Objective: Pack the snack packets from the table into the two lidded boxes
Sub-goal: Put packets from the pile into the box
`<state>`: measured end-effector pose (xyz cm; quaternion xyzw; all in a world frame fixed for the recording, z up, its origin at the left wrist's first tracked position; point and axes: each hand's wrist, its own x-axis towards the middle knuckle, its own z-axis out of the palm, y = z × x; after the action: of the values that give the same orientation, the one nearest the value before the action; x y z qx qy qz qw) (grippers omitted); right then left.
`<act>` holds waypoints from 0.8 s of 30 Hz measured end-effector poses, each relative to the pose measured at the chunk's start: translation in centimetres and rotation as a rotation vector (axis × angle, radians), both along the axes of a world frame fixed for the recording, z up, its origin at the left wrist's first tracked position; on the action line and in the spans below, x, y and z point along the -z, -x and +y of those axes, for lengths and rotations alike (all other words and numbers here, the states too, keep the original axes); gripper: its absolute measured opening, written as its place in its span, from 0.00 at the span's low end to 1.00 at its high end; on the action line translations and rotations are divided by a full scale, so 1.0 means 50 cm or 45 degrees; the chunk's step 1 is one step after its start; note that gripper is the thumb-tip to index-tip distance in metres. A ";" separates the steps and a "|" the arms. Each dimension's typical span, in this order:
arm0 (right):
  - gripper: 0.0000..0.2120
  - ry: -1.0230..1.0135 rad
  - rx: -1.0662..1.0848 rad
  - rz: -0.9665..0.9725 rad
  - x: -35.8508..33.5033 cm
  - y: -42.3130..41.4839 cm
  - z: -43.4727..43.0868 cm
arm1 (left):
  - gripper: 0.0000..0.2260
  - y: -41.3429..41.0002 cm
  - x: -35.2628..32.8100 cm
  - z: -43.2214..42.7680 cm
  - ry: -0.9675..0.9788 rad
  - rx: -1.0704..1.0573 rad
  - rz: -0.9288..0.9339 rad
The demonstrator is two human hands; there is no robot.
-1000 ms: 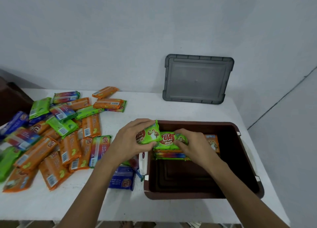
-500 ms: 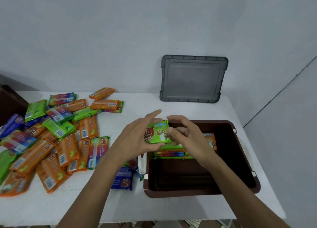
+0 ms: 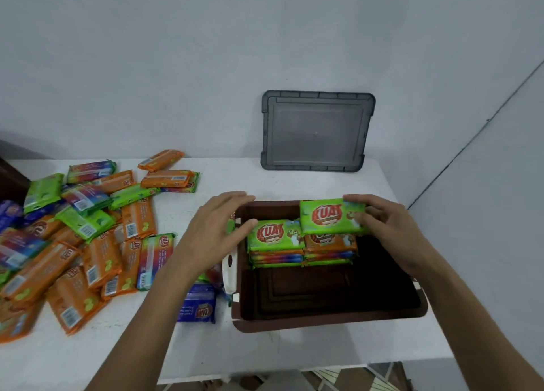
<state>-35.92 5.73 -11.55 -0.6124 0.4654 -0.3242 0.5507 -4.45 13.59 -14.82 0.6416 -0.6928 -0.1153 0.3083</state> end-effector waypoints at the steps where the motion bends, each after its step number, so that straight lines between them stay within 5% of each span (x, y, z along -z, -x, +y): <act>1: 0.16 0.019 0.014 0.066 0.003 0.016 -0.004 | 0.20 0.001 0.010 0.006 0.002 -0.013 -0.002; 18: 0.19 0.678 0.082 1.285 0.078 -0.055 0.037 | 0.18 0.051 0.053 0.092 -0.016 -0.145 0.159; 24: 0.18 0.924 -0.010 0.981 0.029 -0.169 0.120 | 0.16 -0.043 0.073 0.172 -0.094 -0.241 0.008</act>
<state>-27.46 11.75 -12.98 -0.8401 0.4898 -0.2137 0.0936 -2.29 22.20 -18.49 0.7147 -0.6235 -0.1130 0.2962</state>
